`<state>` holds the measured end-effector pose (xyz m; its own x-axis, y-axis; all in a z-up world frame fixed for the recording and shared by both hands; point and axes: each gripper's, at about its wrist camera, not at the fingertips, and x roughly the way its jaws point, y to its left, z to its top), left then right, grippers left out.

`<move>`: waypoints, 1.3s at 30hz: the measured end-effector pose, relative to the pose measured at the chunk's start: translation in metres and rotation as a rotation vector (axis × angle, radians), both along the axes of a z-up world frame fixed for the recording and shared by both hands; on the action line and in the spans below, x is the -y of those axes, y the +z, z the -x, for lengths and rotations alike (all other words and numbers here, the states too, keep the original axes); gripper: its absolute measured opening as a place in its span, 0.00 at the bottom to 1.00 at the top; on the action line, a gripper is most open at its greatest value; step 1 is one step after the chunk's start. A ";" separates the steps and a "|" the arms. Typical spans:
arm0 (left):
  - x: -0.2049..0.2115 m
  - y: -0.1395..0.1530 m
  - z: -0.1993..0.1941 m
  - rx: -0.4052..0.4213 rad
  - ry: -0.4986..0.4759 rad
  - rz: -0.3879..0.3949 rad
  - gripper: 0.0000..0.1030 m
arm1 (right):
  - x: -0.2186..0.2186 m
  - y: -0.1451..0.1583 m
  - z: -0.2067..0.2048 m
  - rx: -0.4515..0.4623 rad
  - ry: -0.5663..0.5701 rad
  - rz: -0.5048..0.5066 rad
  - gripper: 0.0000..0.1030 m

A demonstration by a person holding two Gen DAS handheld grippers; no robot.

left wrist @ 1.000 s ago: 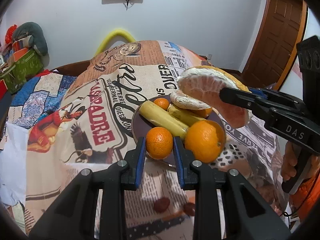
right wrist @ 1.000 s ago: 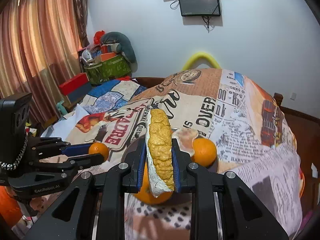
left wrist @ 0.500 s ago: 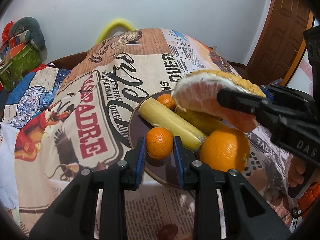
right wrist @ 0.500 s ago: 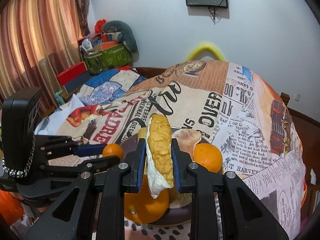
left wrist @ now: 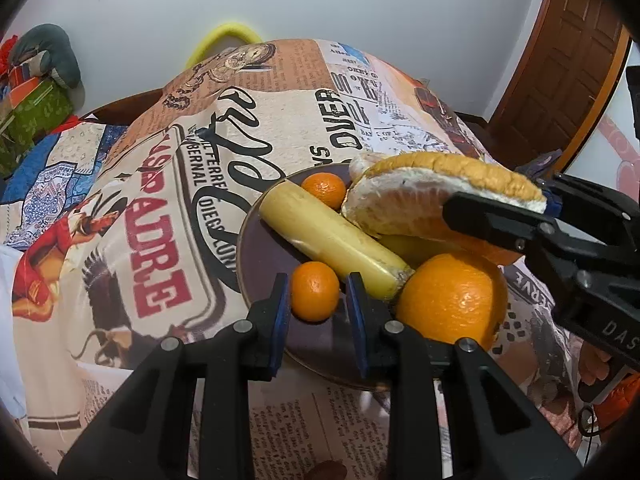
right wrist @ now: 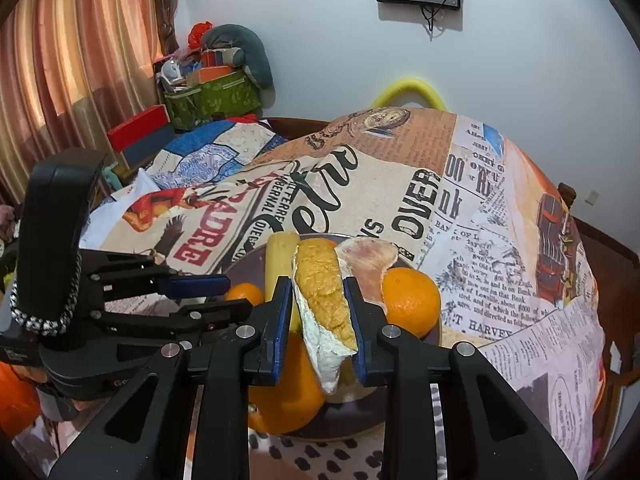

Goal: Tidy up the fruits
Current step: 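Carry the mandarin onto the plate with the left tool while the right tool places the pomelo segment, then open both tools and move the right tool to a dark red date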

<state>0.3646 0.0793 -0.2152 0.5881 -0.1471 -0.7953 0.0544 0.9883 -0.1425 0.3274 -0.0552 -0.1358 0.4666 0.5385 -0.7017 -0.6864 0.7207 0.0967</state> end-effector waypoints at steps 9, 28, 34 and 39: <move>0.002 0.010 0.012 -0.002 -0.001 0.007 0.32 | 0.010 0.007 0.011 -0.001 -0.015 -0.020 0.38; -0.001 0.075 0.078 0.099 0.020 0.007 0.32 | 0.033 0.042 0.062 0.042 -0.049 -0.065 0.46; -0.004 0.090 0.113 0.130 0.026 0.011 0.33 | 0.039 0.046 0.087 0.042 -0.060 -0.077 0.48; -0.007 0.087 0.141 0.134 0.021 -0.029 0.40 | 0.040 0.037 0.101 0.007 -0.067 -0.077 0.48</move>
<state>0.2235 0.0861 -0.1280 0.6921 -0.1119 -0.7131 0.0504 0.9930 -0.1069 0.2263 -0.0950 -0.0991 0.5084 0.5578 -0.6560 -0.6375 0.7560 0.1487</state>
